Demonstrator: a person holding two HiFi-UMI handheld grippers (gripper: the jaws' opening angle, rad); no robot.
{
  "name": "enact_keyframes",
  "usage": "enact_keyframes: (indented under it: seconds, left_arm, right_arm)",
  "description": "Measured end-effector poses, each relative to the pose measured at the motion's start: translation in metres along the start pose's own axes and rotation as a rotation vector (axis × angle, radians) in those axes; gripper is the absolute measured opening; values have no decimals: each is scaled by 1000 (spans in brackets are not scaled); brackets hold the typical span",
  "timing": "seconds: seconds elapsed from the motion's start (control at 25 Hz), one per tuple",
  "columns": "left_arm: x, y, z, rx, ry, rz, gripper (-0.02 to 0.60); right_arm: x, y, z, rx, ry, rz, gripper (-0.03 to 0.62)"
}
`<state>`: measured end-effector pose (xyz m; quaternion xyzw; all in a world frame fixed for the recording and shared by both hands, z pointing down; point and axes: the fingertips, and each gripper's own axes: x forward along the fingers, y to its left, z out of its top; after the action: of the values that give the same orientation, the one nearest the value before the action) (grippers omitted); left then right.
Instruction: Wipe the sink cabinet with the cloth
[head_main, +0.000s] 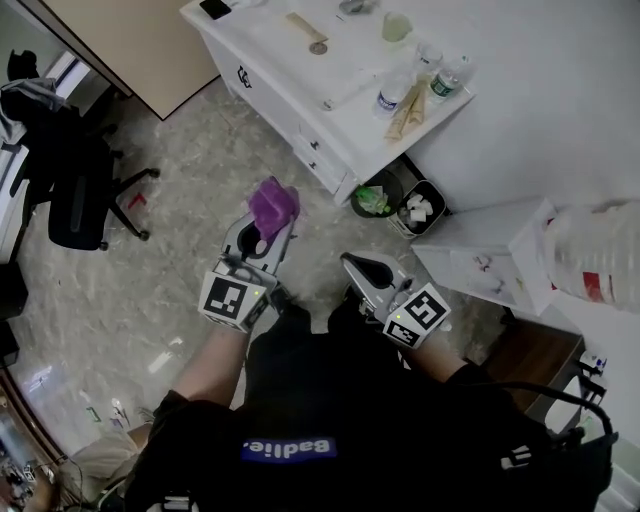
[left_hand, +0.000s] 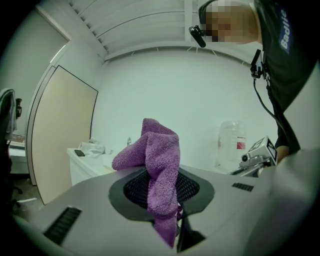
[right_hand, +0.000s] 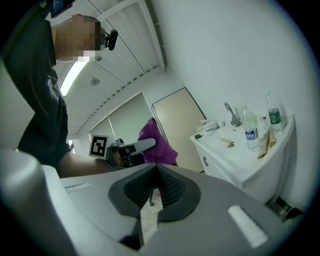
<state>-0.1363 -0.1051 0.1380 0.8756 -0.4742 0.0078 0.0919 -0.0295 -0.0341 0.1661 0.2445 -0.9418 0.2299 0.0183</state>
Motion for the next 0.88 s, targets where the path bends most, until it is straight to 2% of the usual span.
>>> enact_keyframes:
  seconds: [0.24, 0.52, 0.6, 0.76, 0.88]
  left_arm:
    - [39, 71, -42, 20, -13, 55, 84]
    - [88, 117, -102, 22, -22, 85, 84]
    - [101, 135, -120, 23, -34, 118, 84]
    - [132, 170, -156, 28, -74, 166, 84]
    - [158, 193, -180, 46, -145, 172, 84]
  right_arm:
    - [41, -28, -52, 60, 18, -7, -3]
    - [76, -87, -112, 87, 17, -8, -3]
    - [88, -103, -131, 93, 8, 3, -3]
    - [111, -131, -175, 75, 0, 41, -3]
    - [128, -151, -210, 53, -8, 79, -3]
